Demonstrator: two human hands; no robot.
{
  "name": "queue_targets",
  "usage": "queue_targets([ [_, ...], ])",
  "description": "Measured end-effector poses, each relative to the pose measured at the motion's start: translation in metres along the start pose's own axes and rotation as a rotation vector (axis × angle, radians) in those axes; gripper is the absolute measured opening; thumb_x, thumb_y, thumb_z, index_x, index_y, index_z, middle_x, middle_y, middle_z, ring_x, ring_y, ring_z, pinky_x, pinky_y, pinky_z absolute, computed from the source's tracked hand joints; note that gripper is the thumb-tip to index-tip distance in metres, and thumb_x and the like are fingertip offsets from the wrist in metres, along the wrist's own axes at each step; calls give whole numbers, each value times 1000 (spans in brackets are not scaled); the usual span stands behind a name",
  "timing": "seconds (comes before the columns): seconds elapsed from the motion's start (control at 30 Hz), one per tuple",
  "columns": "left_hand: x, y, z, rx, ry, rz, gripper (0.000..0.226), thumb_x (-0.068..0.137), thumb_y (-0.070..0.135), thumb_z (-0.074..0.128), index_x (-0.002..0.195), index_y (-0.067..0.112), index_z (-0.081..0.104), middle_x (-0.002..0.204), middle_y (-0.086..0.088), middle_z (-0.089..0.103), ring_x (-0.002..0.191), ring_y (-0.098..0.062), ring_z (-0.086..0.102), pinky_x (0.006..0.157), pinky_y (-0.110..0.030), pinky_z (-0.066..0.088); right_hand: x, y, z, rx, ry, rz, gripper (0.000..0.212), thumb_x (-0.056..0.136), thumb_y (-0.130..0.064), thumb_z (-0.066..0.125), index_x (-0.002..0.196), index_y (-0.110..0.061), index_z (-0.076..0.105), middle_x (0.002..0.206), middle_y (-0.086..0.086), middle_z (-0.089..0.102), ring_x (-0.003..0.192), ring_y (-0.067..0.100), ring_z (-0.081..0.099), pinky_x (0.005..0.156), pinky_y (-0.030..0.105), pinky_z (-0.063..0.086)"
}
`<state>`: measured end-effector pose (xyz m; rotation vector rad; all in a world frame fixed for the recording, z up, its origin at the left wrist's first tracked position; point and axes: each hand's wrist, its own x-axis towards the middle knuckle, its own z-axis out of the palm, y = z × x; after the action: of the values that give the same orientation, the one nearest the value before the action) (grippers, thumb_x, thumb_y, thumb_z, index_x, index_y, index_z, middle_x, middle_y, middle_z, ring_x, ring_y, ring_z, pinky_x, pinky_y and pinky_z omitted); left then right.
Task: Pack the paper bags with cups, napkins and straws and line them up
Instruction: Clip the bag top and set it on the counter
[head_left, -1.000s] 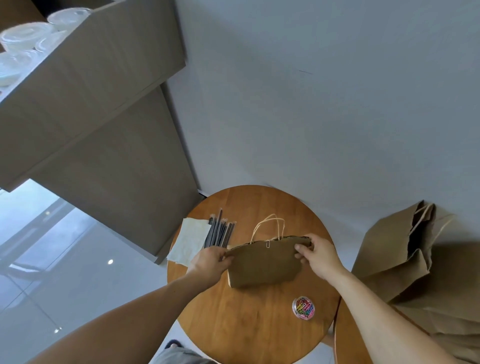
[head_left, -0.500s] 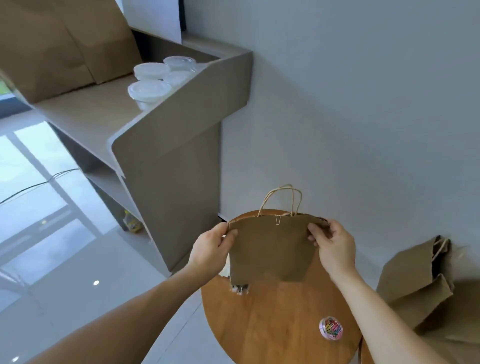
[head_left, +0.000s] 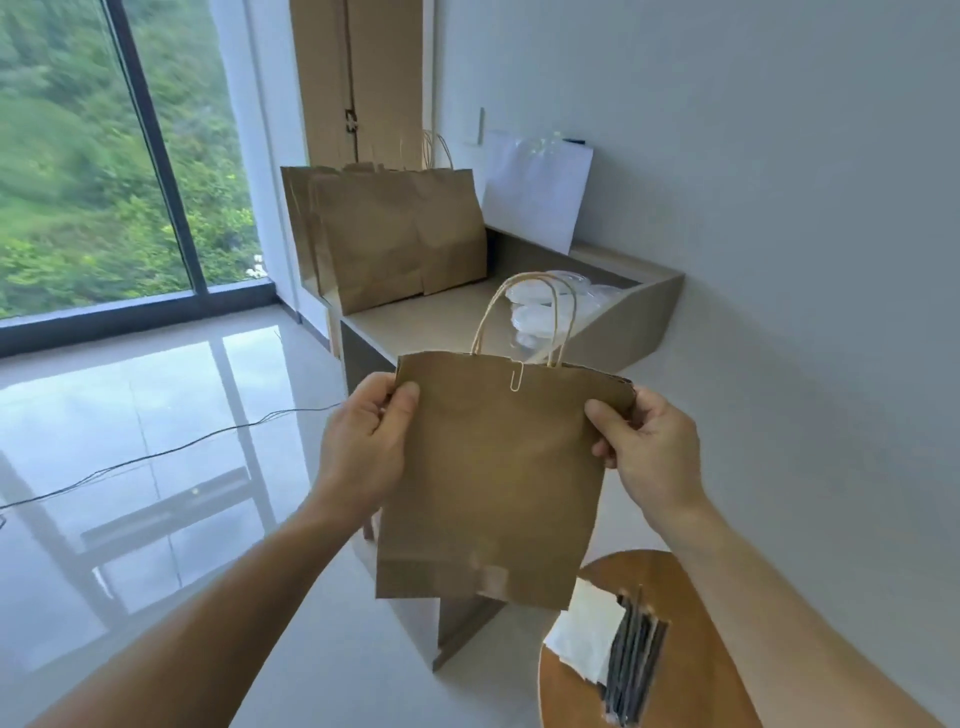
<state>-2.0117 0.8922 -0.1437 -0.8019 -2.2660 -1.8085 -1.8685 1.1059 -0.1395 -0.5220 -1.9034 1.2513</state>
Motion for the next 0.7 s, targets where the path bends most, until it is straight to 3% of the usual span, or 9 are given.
queue_targets([
  [0.1,43,10,-38,28,124,31,19,98,35,55,84,25,63,77,1,65,69,-1,57,63,-15,42,30,-34,35,85,-77,-27,2,90,-13,71,88,-12,69,55,-8,64,46,8,58,47,19,46],
  [0.2,89,22,-67,33,223,67,18,91,44,55,86,28,64,77,5,67,75,-16,62,70,-37,49,70,-66,67,140,-131,-58,4,90,-13,71,88,-10,69,53,-4,64,45,9,59,44,19,45],
  [0.3,137,36,-84,54,296,138,21,89,45,55,79,29,64,67,14,62,63,-8,54,63,-33,43,115,-88,91,185,-199,-103,1,92,-18,69,91,-18,69,62,1,70,53,15,64,50,26,50],
  [0.43,200,46,-87,81,346,210,22,93,39,57,78,23,63,70,8,60,63,-8,51,62,-30,42,183,-108,114,202,-205,-160,5,93,-19,67,88,-20,68,65,2,72,54,17,66,50,26,52],
  [0.57,258,42,-72,164,319,250,24,97,31,58,74,26,62,69,8,61,57,6,52,53,-10,37,255,-108,134,162,-219,-136,8,95,-16,62,89,-19,65,64,1,72,60,21,69,60,31,60],
  [0.7,317,17,-45,223,212,260,24,97,32,59,85,14,70,80,-15,69,74,-25,63,64,-30,45,329,-84,160,145,-186,-61,8,98,-10,57,94,-15,62,71,3,70,59,14,68,65,29,61],
])
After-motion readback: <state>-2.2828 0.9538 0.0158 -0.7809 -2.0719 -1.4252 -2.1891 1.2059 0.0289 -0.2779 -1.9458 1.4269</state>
